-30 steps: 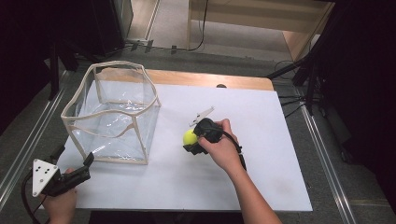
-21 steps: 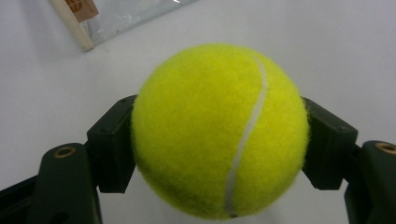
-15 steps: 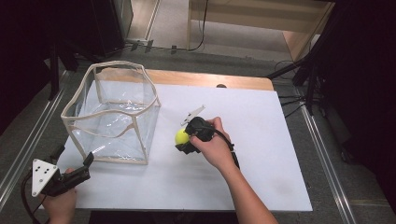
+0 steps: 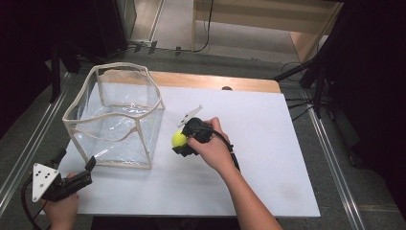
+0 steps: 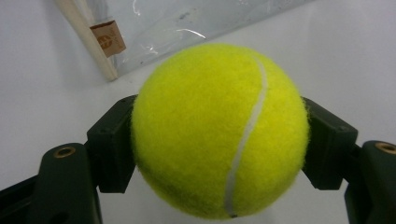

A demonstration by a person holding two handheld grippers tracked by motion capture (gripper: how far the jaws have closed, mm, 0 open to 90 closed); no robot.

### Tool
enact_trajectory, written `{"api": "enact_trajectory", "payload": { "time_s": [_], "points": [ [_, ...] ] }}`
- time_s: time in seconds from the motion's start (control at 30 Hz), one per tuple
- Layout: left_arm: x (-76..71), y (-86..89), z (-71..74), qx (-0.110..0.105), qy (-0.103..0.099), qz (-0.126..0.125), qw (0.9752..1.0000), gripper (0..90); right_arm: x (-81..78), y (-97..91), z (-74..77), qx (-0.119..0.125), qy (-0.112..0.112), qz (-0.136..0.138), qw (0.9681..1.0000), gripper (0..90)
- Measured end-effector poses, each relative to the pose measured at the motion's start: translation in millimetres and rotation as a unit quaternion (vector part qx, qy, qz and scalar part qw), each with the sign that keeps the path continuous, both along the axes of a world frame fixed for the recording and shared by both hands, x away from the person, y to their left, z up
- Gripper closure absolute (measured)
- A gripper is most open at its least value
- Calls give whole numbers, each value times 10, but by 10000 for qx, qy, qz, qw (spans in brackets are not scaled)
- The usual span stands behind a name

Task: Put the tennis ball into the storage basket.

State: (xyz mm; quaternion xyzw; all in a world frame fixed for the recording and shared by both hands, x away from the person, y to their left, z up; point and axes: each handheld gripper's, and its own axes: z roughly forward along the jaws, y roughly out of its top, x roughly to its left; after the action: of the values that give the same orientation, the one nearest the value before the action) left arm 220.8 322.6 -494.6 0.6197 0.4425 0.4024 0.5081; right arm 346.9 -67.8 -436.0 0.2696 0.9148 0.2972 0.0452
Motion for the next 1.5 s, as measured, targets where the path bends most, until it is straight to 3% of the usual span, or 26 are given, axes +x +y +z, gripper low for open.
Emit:
{"api": "enact_trajectory", "payload": {
  "time_s": [0.8,1.5],
  "points": [
    [3,8,3,-38,8,5,10000,68,34,183,284,50,-129,361,9993,238],
    [5,7,3,-56,8,4,10000,68,62,173,625,138,-200,363,9990,239]
  ]
}}
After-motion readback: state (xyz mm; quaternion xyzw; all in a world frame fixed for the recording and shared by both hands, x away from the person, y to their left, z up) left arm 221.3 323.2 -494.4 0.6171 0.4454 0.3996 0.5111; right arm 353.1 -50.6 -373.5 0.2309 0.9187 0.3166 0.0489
